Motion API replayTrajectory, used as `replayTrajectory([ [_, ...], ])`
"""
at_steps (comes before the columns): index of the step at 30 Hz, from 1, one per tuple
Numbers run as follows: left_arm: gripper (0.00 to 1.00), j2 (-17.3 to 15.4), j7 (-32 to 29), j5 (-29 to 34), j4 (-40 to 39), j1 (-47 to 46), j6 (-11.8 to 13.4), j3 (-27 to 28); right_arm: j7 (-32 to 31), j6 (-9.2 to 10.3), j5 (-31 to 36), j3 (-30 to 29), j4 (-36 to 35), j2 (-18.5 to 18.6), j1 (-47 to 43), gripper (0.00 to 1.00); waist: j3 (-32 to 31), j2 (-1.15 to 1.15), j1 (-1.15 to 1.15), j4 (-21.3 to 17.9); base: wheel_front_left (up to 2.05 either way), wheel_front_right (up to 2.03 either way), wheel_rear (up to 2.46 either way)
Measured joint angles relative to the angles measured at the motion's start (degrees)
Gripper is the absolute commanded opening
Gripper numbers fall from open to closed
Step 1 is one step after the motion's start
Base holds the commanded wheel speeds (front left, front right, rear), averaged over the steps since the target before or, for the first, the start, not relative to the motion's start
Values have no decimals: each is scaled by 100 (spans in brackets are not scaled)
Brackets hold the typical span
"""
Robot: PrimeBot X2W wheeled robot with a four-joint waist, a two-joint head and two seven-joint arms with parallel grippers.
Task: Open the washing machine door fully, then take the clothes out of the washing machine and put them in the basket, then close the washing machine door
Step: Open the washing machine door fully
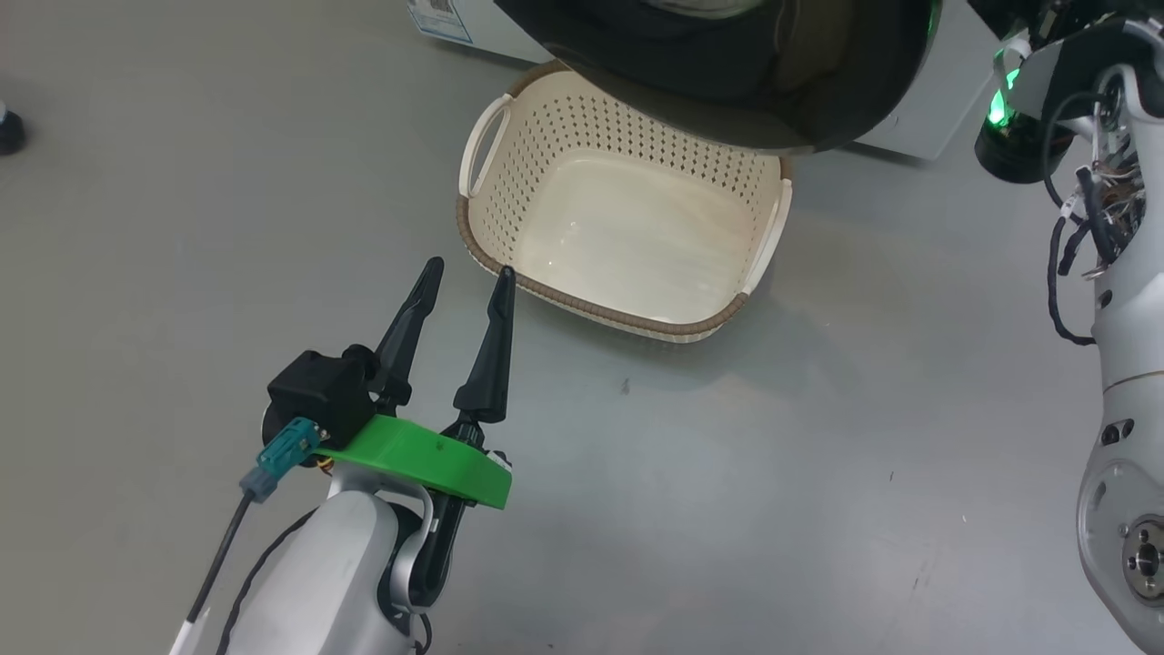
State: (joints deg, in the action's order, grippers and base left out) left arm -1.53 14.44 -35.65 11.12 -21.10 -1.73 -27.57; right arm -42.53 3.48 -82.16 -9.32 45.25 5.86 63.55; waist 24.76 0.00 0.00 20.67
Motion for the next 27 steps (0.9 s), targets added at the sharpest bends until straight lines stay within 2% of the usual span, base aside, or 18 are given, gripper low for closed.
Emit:
replayTrajectory([
  [10, 100, -4, 0, 97, 63, 195, 1, 19, -192, -105, -107, 121, 104, -70, -375, 0, -317, 0, 0, -64, 0, 0, 0],
  [27, 100, -12, 0, 214, 85, 394, 15, 43, -558, -105, -385, 400, 136, -164, -746, 0, -624, 0, 0, -194, 0, 0, 0],
])
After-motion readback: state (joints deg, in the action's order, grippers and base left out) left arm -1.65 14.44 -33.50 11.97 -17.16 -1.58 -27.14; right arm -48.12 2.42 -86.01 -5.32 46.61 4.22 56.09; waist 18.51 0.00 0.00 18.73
